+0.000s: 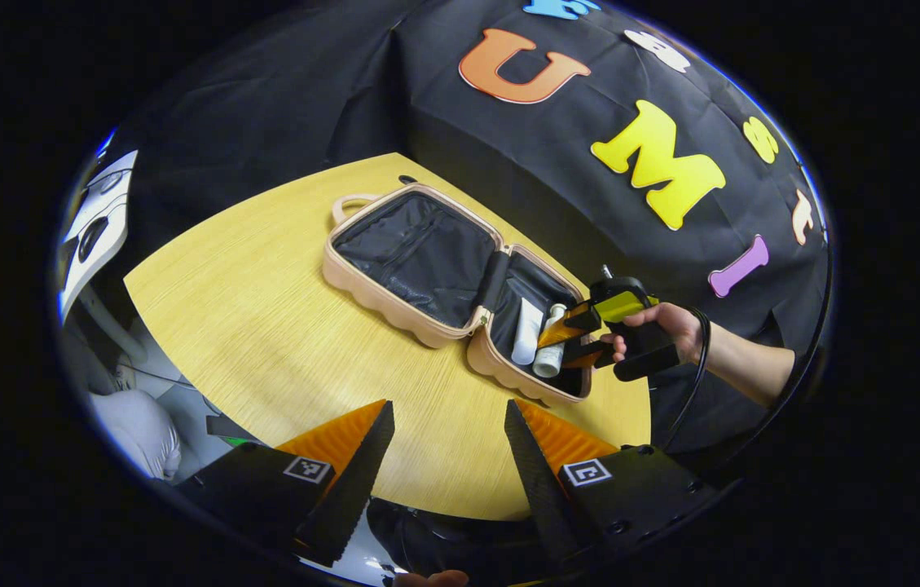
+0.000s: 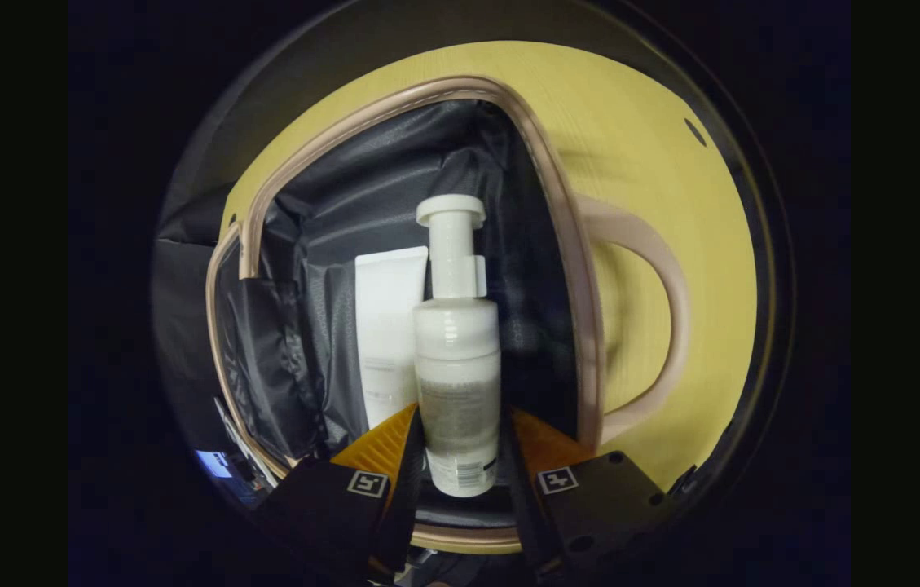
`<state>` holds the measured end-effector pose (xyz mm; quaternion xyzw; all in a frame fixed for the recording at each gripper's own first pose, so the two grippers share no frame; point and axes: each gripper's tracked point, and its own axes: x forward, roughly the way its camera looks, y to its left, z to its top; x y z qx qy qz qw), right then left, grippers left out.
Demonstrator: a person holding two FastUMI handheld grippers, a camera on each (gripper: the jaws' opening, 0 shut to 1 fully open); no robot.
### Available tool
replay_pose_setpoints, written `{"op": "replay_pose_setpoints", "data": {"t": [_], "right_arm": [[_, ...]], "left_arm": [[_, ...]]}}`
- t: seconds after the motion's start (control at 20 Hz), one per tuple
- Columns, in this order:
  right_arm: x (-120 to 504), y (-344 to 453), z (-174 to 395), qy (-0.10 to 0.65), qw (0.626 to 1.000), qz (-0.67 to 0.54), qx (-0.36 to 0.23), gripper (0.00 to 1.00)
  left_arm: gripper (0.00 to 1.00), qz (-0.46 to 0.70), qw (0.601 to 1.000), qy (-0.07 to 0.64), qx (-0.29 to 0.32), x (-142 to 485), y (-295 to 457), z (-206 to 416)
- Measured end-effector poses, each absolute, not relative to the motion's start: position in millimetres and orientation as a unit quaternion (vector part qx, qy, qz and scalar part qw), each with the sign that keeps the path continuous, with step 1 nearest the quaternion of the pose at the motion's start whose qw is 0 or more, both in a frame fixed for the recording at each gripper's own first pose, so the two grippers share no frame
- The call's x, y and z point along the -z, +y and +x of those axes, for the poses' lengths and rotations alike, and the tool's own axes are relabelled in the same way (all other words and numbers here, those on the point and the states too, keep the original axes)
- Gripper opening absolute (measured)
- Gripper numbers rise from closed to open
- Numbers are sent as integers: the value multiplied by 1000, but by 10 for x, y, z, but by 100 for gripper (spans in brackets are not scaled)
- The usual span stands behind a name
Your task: First open the suitcase, pack the skin care products into it, and then close the suitcase.
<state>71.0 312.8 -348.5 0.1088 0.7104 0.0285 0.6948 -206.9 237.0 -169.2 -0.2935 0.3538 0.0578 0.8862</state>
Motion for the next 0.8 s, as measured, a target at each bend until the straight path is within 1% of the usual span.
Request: {"op": "replay_pose_setpoints", "data": {"t": [0.15, 0.2, 0.25, 0.3, 0.35, 0.45, 0.5, 0.6, 0.7, 0.8], "right_arm": [[3443, 3147, 700, 707, 698, 110, -36, 52], [3401, 3145, 688, 706, 698, 115, -37, 48], [3365, 3154, 676, 704, 698, 121, -40, 55], [3318, 3156, 652, 703, 698, 130, -43, 58], [3249, 3160, 619, 701, 699, 137, -47, 63], [3080, 3130, 541, 692, 705, 141, -65, 66], [2972, 3114, 503, 684, 712, 141, -79, 71], [2732, 3073, 406, 651, 738, 122, -127, 72], [2481, 2982, 331, 599, 776, 83, -181, 71], [2231, 2859, 240, 538, 810, 46, -230, 72]], "left_arm": [[88, -287, 887, 357, -60, 1703, 2358, -2028], [88, -288, 888, 354, -62, 1688, 2363, -1999], [88, -290, 889, 348, -66, 1676, 2395, -1966], [88, -291, 890, 342, -70, 1657, 2443, -1936], [88, -292, 891, 341, -73, 1652, 2502, -1904], [88, -290, 895, 328, -83, 1593, 2700, -1823], [88, -297, 897, 317, -86, 1549, 2807, -1751], [88, -316, 901, 284, -87, 1454, 3064, -1561], [88, -334, 909, 235, -85, 1372, 3361, -1312], [88, -343, 909, 219, -96, 1361, 3721, -1115]]}}
